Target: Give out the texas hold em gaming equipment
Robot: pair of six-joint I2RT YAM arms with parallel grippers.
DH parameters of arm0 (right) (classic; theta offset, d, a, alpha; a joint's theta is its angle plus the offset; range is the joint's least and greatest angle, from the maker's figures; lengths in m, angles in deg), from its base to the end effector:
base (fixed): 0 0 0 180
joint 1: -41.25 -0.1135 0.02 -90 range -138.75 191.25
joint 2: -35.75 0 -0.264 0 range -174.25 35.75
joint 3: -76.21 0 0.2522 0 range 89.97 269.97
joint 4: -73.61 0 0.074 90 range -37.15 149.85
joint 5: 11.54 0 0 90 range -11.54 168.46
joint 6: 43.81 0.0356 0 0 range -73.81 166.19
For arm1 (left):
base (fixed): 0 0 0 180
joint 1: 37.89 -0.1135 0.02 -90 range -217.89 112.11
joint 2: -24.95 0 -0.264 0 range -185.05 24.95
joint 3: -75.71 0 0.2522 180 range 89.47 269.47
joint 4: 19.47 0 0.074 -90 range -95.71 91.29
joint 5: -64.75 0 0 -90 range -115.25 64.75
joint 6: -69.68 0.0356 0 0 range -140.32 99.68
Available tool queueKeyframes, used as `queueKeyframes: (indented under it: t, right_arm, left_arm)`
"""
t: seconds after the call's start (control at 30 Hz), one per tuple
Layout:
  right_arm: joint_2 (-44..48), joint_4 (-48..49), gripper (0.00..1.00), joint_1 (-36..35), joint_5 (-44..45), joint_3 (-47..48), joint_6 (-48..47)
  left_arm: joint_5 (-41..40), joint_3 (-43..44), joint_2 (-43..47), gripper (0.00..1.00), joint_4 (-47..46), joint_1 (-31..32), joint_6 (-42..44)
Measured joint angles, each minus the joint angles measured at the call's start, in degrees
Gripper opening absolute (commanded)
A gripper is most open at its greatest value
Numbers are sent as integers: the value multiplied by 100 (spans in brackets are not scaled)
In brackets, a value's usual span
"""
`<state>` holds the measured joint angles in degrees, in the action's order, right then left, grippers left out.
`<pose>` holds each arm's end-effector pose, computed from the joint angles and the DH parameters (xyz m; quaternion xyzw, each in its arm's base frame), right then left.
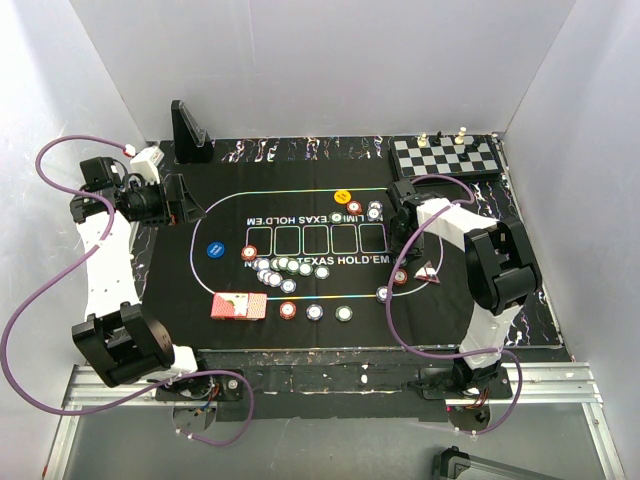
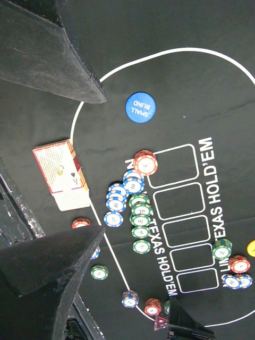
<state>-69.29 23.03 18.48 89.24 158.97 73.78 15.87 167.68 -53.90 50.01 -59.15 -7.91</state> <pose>0.3290 0.1309 0.1687 0.0554 0.9830 -0.0209 0.1738 0.2605 0.0762 0.3458 0.0322 0.9014 -0.2433 0.3567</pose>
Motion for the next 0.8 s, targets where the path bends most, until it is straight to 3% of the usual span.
queueKeyframes:
  t: [0.23,0.4,0.5,0.7,0.8]
  right_arm:
    - [92,33,13,63,92,-120,79]
    - [101,-28,43,66,179,-120,94]
    - [111,-87,55,68,249,-118,96]
    - [251,-461,68,103,433,-116,96]
    - [479,-730,69,107,455,0,94]
  left_arm:
    - [2,0,0,100,4,0,0]
    - [9,0,0,100,20,0,22]
    - [7,-2,-2,100,15,48,20]
    - [-267,0,-39,100,-103,682,-20]
    - [-450,22,-146,100,-199,1145,-52]
